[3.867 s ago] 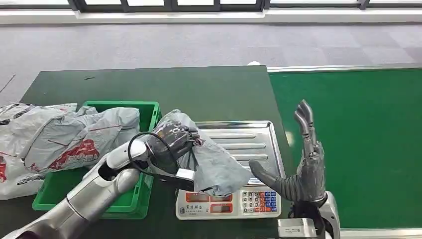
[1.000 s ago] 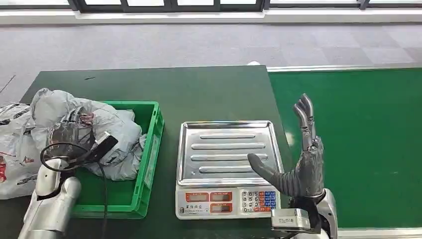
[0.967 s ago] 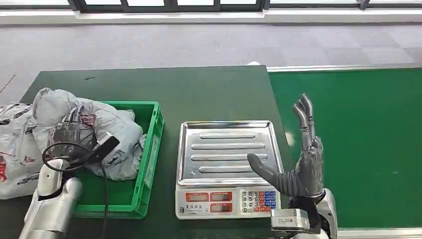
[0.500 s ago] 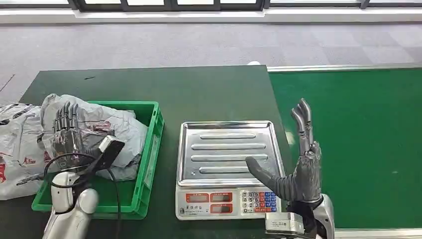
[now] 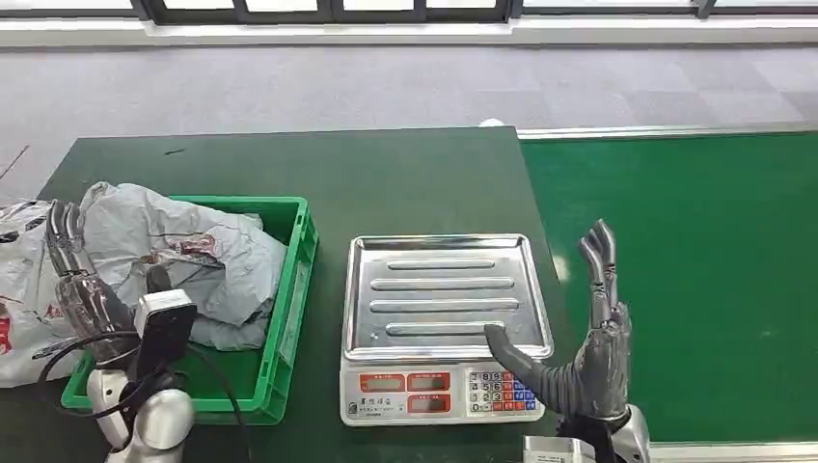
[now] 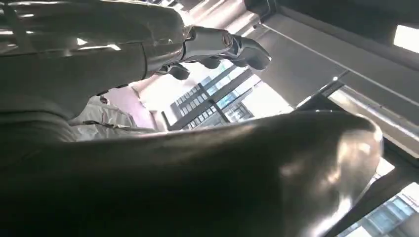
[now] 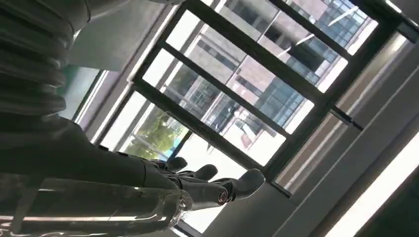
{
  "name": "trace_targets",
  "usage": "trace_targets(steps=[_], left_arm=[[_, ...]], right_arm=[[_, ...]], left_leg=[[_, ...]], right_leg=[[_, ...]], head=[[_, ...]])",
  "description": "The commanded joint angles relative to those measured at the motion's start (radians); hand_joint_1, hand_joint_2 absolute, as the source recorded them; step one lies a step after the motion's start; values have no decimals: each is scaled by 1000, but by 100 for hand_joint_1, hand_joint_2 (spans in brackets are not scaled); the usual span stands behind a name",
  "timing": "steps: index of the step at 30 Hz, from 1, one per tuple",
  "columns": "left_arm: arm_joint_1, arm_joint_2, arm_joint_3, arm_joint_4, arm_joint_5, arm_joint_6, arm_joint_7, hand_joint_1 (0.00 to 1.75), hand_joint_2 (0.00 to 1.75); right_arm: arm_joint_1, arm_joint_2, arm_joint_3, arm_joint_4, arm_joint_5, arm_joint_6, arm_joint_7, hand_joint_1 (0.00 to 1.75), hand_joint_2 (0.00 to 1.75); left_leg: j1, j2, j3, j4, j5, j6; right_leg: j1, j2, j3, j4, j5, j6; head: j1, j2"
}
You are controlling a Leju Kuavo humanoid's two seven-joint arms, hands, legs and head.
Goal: Moved the parcel from conveyor to table for the left to box.
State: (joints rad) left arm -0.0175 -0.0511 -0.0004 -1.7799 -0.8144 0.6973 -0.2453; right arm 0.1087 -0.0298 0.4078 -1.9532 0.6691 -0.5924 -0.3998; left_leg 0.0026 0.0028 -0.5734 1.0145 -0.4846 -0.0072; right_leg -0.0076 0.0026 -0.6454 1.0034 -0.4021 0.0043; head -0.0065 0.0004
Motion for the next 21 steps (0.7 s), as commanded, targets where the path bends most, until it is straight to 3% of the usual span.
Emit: trace_targets(steps=[1,2,5,7,10,11,14,15,18,21], left_arm=[[43,-131,40,-67,18,1,-133,0,0],[47,-133,29,-68,26,1,-144,0,0],[50,-16,-178,-82,296,-130,-130,0,0],[47,-5,-240,-106,513,-291,-166,0,0],[53,30,-310,-140,811,-650,-302,0,0],[56,29,-309,-141,842,-701,-301,0,0],[35,32,-349,-107,946,-923,-300,0,0],[38,32,-361,-90,929,-957,-302,0,0],[46,16,-380,-44,902,-1079,-347,0,0],[24,23,-403,-37,820,-1065,-353,0,0]], right_arm=[[2,1,-12,-5,3,-5,14,0,175],[7,3,-14,-9,6,-7,18,0,175],[57,-3,-37,-36,-36,-5,4,0,175],[71,-17,-49,-41,-163,60,-49,0,175],[37,-31,-117,-5,-416,255,-140,0,175],[28,-25,-140,8,-453,297,-148,0,0],[10,2,-211,56,-565,451,-135,0,0],[16,10,-230,66,-569,465,-136,0,175],[87,13,-272,48,-576,481,-155,0,175],[131,-4,-288,24,-605,486,-168,0,175]], left_leg=[[0,0,0,0,0,0],[0,0,0,-1,0,0],[0,-2,1,-1,0,0],[1,-6,2,-1,1,0],[1,-5,9,-1,0,0],[1,-5,10,-1,0,0],[0,0,7,-2,0,1],[0,-1,0,-1,-1,1],[-1,-4,3,-3,-1,2],[-1,-6,4,-4,-1,2]], right_leg=[[0,0,0,-1,1,0],[0,0,1,-2,1,0],[0,-2,2,-1,-1,1],[1,-6,2,-2,-1,0],[1,-4,3,-1,-1,0],[1,-4,3,-2,-1,0],[0,0,4,-2,1,1],[-1,-1,2,-1,0,1],[-1,-4,5,-4,-1,1],[0,-7,7,-5,-2,1]], head=[[0,0],[0,0],[0,0],[0,0],[0,0],[0,0],[0,0],[0,0],[0,0],[0,0]])
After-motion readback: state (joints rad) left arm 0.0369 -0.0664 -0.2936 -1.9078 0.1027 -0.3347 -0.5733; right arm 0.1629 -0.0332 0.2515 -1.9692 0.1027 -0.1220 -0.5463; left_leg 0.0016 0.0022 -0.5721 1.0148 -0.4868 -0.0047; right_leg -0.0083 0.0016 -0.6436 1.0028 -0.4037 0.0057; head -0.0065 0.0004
